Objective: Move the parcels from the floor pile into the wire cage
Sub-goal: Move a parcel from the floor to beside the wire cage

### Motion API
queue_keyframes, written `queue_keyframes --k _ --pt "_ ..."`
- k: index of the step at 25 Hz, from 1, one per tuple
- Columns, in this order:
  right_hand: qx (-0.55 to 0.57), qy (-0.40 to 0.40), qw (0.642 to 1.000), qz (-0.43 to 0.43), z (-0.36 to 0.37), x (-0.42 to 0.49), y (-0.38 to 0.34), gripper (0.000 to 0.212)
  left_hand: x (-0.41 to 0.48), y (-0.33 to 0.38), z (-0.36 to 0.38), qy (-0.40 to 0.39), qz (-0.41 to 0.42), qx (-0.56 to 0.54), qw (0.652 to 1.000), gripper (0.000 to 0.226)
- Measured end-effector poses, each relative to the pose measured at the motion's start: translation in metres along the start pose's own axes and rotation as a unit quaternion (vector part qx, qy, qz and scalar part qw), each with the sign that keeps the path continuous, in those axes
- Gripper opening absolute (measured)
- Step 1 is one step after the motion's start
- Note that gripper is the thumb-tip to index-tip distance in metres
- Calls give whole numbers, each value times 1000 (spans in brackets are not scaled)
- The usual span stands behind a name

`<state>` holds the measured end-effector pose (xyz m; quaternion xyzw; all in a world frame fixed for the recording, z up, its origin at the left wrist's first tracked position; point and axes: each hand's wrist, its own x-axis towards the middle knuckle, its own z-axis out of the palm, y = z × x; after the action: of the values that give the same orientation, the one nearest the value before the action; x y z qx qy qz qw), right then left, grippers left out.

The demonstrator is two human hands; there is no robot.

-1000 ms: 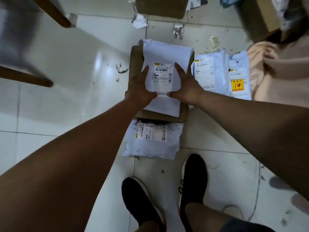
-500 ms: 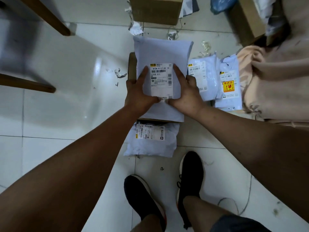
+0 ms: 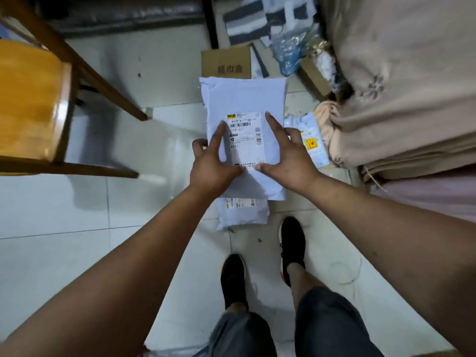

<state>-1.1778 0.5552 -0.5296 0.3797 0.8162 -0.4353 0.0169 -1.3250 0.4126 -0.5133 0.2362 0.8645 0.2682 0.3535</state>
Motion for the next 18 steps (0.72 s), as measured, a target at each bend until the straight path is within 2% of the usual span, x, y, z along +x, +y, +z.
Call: queue_keyframes --k 6,9,18 --pt "43 58 995 68 -63 -119 -60 118 -100 80 -51 -48 62 79 994 106" --pt "49 102 988 107 -101 -194 -79 119 -156 124 -63 -101 105 110 983 106" --pt "110 223 943 219 -140 -390 -66 119 -292 191 -25 -216 254 193 923 106"
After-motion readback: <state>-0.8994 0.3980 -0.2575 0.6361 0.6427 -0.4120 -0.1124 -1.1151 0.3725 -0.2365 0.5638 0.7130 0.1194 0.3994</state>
